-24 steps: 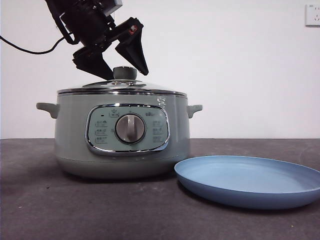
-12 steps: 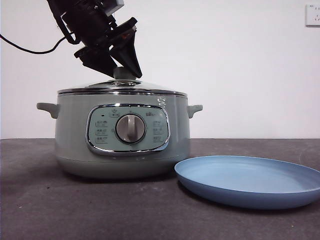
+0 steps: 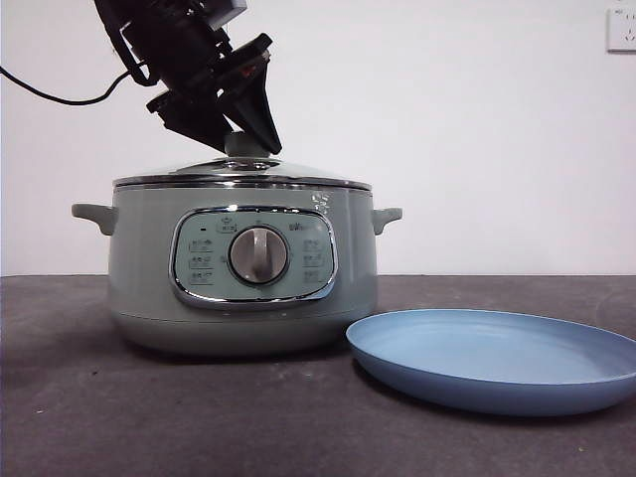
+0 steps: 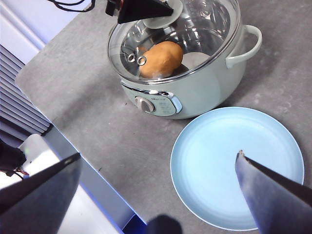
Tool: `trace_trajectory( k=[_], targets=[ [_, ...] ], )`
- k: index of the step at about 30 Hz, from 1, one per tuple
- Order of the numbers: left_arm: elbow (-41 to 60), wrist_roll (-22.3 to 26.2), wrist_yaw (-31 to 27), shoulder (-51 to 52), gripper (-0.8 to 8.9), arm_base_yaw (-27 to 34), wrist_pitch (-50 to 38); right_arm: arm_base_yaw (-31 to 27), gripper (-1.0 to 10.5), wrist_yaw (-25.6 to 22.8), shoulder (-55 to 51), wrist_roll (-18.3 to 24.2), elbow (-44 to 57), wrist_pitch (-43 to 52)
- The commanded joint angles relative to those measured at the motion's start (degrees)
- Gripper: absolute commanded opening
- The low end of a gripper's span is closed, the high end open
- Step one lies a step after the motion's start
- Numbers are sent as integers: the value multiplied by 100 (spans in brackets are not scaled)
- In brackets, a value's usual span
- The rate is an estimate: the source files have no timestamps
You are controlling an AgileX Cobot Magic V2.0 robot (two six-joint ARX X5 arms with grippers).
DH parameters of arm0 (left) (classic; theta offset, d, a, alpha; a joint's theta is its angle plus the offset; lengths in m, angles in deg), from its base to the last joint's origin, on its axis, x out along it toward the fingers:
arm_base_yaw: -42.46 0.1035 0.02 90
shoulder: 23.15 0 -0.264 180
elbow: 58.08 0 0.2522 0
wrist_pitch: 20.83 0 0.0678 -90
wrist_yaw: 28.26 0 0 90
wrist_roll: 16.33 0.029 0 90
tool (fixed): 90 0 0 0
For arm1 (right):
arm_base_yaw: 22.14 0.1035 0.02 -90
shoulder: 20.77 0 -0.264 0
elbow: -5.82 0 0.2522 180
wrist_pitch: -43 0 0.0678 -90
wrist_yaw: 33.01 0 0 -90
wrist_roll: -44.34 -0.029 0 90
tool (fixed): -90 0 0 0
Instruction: Take the potato out from the steamer,put the potato on the plate,close the lid
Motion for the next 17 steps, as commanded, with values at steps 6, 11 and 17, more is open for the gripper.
trace_trajectory(
  k=[6, 11, 17],
  targets=[
    [-26, -146, 17, 796, -9, 87, -44, 15, 689, 9, 72, -404, -15, 160],
    [-26, -190, -164, 1473, -9, 208, 229, 37, 688, 50, 225, -1169, -15, 765],
    [-26, -190, -422, 2520, -9, 361, 927, 538, 585, 55, 680, -2159, -68, 1993]
  ],
)
